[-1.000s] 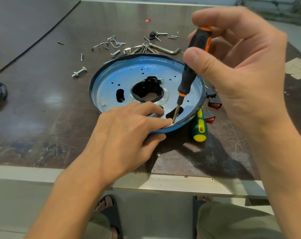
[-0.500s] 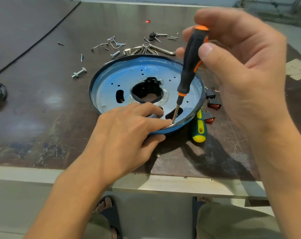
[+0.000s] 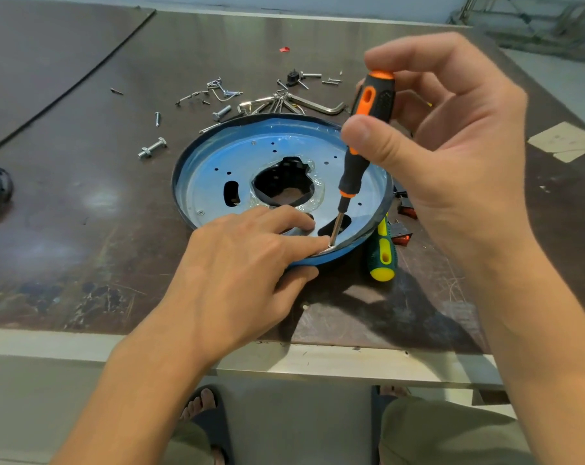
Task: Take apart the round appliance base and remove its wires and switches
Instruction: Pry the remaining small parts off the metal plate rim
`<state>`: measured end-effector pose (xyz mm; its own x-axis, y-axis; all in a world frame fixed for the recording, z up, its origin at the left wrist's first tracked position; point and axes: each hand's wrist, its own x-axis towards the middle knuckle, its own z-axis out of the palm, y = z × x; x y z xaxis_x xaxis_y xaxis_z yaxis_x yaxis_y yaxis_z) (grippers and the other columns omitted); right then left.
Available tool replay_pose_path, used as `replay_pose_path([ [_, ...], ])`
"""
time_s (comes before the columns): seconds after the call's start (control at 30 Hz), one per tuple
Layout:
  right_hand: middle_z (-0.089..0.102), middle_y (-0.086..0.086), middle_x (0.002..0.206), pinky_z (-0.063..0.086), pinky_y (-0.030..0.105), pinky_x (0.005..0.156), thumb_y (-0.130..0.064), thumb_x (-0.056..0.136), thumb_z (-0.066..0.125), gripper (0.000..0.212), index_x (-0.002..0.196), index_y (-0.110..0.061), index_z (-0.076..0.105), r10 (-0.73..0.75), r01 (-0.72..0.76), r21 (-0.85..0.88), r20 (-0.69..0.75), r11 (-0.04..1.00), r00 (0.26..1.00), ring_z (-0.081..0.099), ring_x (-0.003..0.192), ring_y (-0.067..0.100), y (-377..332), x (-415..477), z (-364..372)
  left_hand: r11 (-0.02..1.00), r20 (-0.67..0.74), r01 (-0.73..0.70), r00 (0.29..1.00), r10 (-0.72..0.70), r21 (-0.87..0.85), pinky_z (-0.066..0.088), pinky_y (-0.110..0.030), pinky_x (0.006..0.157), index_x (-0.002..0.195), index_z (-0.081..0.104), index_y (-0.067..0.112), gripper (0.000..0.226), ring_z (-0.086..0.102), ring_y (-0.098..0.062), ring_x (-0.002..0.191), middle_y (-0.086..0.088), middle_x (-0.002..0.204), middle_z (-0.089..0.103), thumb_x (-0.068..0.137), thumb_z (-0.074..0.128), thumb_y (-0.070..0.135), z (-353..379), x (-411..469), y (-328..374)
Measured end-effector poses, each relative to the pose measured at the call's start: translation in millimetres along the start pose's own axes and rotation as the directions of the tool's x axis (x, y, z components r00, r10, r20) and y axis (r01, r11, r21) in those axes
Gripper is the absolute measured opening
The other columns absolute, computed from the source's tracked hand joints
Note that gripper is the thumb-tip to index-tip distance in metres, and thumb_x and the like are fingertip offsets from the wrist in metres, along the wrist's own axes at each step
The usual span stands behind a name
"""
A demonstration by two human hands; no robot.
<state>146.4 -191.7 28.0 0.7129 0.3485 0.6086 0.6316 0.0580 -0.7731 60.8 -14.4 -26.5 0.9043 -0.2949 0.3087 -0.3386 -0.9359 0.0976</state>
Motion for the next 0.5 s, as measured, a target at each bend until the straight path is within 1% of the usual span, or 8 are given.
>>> replay_pose_path([
  [0.03,0.062,0.004,0.100,0.055,0.031,0.083,-0.007,0.089,0.077,0.035,0.118,-0.009,0.056,-0.017,0.017,-0.018,-0.004,1.000,1.000,0.063,0.093,0.014,0.5,1.1,-0.6,1.000,-0.002,0.001,1.000,-0.002,-0.001,0.056,-0.038,0.064,0.119,0.070,0.038,0.034,0.066,-0.015,0.101,0.013,0.121,0.066,0.087,0.059,0.043,-0.1,0.0,0.2],
  [0.1,0.063,0.010,0.104,0.058,0.037,0.088,0.002,0.094,0.068,0.031,0.121,-0.006,0.055,-0.017,0.017,-0.005,0.010,1.000,1.000,0.068,0.097,0.022,3.1,1.5,-1.9,1.000,-0.003,0.005,1.000,-0.005,0.000,0.056,-0.038,0.064,0.119,0.070,0.039,0.034,0.066,-0.015,0.101,0.014,0.121,0.065,0.088,0.059,0.043,0.4,0.3,0.2],
  [0.17,0.064,0.020,0.109,0.058,0.042,0.091,0.012,0.095,0.052,0.032,0.125,0.000,0.052,0.017,-0.017,0.064,0.008,0.998,1.000,0.072,0.100,0.031,5.0,-0.6,-2.2,1.000,-0.004,0.010,1.000,-0.010,-0.002,0.056,-0.038,0.064,0.119,0.070,0.039,0.034,0.066,-0.014,0.101,0.014,0.121,0.065,0.088,0.058,0.043,1.0,0.4,0.1],
  [0.23,0.065,0.021,0.111,0.058,0.045,0.091,0.013,0.094,0.045,0.033,0.124,0.002,0.053,0.041,-0.041,0.120,0.002,0.992,0.999,0.071,0.103,0.035,3.4,-1.7,-0.3,1.000,-0.007,0.014,1.000,-0.014,-0.010,0.056,-0.037,0.065,0.119,0.070,0.039,0.034,0.065,-0.014,0.101,0.014,0.121,0.065,0.088,0.057,0.044,0.9,0.5,0.2],
  [0.3,0.065,0.015,0.108,0.057,0.047,0.090,0.004,0.097,0.054,0.024,0.120,-0.003,0.056,0.018,-0.017,0.083,-0.005,0.996,1.000,0.069,0.103,0.029,0.5,-1.2,1.9,1.000,-0.003,0.015,1.000,-0.015,-0.012,0.056,-0.036,0.065,0.119,0.070,0.039,0.034,0.065,-0.013,0.101,0.014,0.121,0.065,0.088,0.056,0.044,0.7,0.3,0.4],
  [0.4,0.063,0.000,0.097,0.057,0.037,0.082,-0.006,0.095,0.070,0.025,0.117,-0.009,0.059,-0.029,0.029,-0.009,-0.027,1.000,0.999,0.062,0.090,0.011,-0.5,-0.2,2.1,1.000,0.004,0.017,1.000,-0.017,-0.011,0.055,-0.036,0.067,0.120,0.069,0.041,0.035,0.064,-0.013,0.102,0.015,0.122,0.064,0.089,0.055,0.045,0.7,0.4,1.0],
  [0.43,0.064,0.002,0.099,0.058,0.039,0.084,-0.004,0.095,0.069,0.027,0.120,-0.007,0.058,-0.024,0.024,0.000,-0.030,1.000,0.999,0.064,0.092,0.012,0.7,-0.4,1.6,1.000,0.007,0.018,1.000,-0.018,-0.011,0.055,-0.036,0.067,0.121,0.068,0.041,0.035,0.064,-0.012,0.101,0.015,0.122,0.064,0.089,0.054,0.046,0.5,0.3,1.1],
  [0.5,0.066,0.015,0.108,0.059,0.045,0.091,0.004,0.100,0.057,0.031,0.130,0.000,0.052,0.016,-0.015,0.053,-0.023,0.998,1.000,0.070,0.101,0.025,2.7,-2.1,0.5,1.000,0.009,0.019,1.000,-0.019,-0.016,0.055,-0.034,0.066,0.121,0.069,0.040,0.036,0.064,-0.012,0.100,0.014,0.121,0.065,0.089,0.053,0.046,-0.2,0.3,1.4],
])
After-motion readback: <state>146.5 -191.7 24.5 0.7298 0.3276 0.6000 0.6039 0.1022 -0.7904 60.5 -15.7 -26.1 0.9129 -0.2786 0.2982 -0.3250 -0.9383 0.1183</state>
